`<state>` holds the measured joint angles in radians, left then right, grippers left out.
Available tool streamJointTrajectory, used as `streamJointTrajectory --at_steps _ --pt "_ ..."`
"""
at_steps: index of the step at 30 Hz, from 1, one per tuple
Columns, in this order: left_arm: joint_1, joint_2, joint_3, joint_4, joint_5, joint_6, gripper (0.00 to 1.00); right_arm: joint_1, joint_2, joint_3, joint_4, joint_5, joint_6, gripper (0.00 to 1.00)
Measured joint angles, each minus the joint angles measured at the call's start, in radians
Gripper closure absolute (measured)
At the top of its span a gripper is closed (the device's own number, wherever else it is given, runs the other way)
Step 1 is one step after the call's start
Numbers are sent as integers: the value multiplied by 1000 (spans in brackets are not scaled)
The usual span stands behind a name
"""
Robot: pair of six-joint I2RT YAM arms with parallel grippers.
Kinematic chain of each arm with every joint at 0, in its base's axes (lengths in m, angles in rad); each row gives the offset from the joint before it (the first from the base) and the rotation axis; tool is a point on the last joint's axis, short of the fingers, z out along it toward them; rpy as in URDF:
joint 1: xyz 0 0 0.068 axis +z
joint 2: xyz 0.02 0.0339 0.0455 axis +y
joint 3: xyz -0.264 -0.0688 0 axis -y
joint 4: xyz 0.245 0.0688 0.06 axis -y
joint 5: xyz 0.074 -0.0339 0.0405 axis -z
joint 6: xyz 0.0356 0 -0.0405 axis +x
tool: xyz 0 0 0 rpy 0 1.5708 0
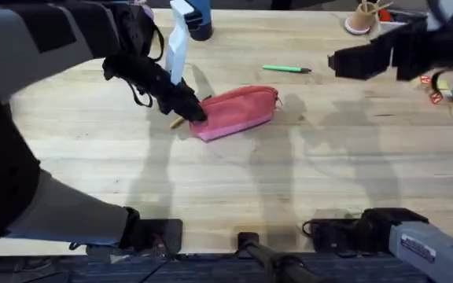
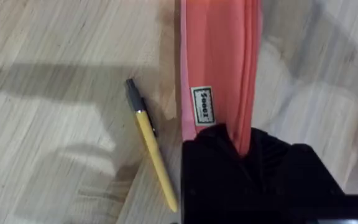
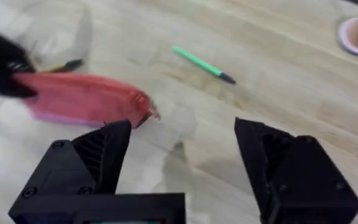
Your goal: Unzip the bag, pick up the pens from the table one at a time and place them inside, then zip the bag closed.
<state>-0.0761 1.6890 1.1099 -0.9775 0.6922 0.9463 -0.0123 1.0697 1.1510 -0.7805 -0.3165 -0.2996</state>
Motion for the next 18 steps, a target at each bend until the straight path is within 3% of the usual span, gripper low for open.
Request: streamJointTrajectory --at_steps 5,10,18 --pt "0 0 0 0 0 -4 959 -49 166 138 -134 -157 -99 7" --pt "0 0 0 0 0 -5 959 -122 274 161 -153 -322 -169 6" --pt "0 0 0 0 3 -19 959 -195 337 161 -80 -388 -199 6"
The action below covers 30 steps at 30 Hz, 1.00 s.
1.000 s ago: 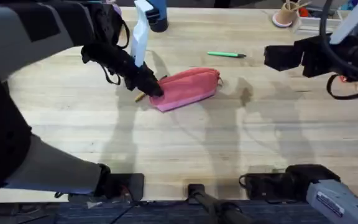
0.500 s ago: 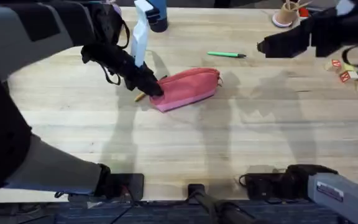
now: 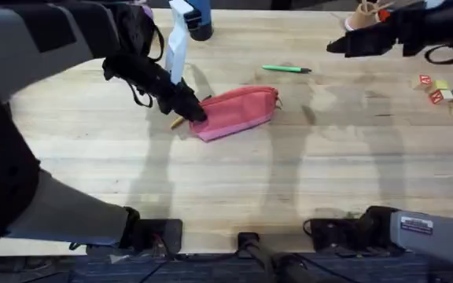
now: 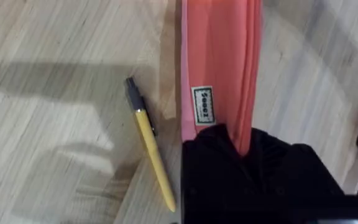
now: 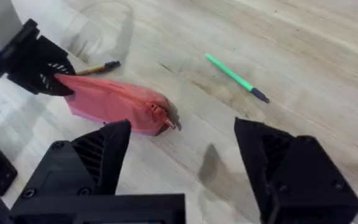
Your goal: Unzip the bag, pick up the pens from the table one at a time and place them inside, then zip the bag closed.
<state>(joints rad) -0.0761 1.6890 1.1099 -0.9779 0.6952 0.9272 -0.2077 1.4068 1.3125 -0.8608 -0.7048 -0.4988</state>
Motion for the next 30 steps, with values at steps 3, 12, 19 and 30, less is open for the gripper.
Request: streamJointTrajectory --at_steps 3,12,19,30 --pt "0 0 0 0 0 0 958 -1 24 0 3 2 -4 6" --pt "0 0 0 2 0 -1 957 -1 45 0 22 12 -89 5" --pt "0 0 0 2 0 -4 957 -1 68 0 -37 9 -310 5" --pt "0 0 0 2 0 -7 957 -1 211 1 -52 -86 -557 5"
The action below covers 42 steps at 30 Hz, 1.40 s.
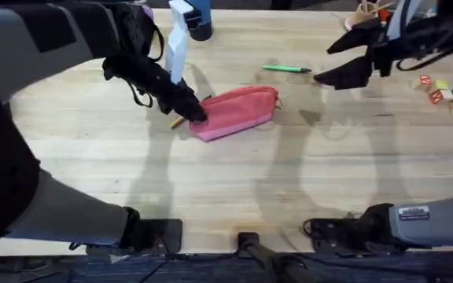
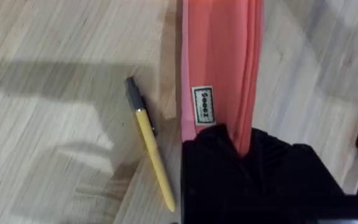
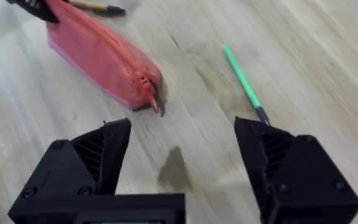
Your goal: Unzip the bag, pick up the pens from the table one at a time and place them inside, then zip the bag closed.
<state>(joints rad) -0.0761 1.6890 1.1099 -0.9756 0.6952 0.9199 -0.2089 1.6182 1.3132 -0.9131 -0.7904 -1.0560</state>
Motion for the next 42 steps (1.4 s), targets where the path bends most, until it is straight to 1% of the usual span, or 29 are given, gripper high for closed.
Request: streamJointTrajectory --at_steps 4,7,14,42 --pt "0 0 0 0 0 0 957 0 72 0 -8 -68 -53 5" --pt "0 0 0 0 0 0 957 0 118 0 -32 -96 -76 5" --pt "0 0 0 0 0 0 957 0 198 0 -83 -118 -96 5" --pt "0 0 0 0 0 -1 957 2 205 0 -81 -123 -101 16"
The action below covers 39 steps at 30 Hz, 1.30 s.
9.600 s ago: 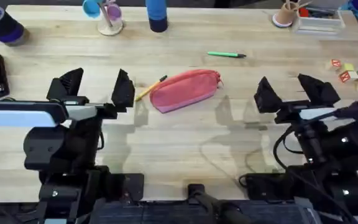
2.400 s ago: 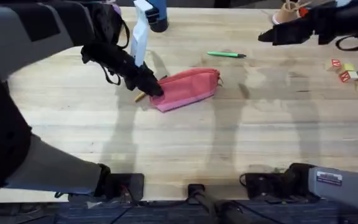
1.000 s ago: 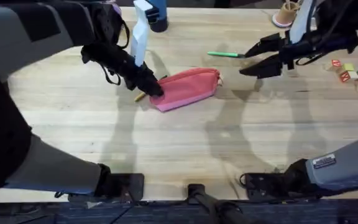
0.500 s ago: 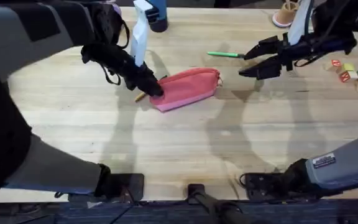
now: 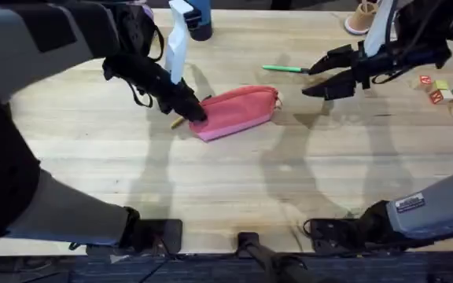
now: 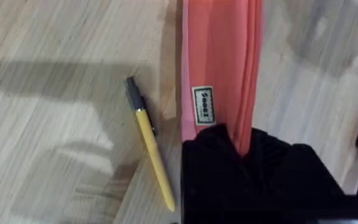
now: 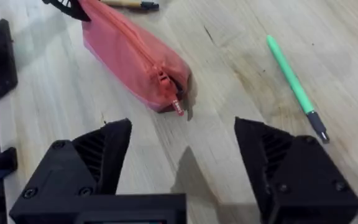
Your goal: Unzip the bag, pick up the pens from the table one at a time and place them inside, then zip the bag closed.
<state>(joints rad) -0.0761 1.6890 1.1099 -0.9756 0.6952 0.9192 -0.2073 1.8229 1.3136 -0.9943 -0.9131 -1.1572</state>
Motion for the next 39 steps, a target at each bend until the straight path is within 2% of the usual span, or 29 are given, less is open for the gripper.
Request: streamJointTrajectory --at_steps 6,15,26,37,39 --pt "0 0 0 0 0 0 957 17 9 0 25 -1 0 6" --pt "0 0 0 0 0 0 957 98 51 1 89 2 0 6" --pt "0 0 0 0 0 0 957 188 53 1 99 94 -1 5" --pt "0 0 0 0 0 -3 957 222 112 2 115 109 -3 6" --pt "0 0 0 0 0 -3 957 226 113 2 116 110 -3 37"
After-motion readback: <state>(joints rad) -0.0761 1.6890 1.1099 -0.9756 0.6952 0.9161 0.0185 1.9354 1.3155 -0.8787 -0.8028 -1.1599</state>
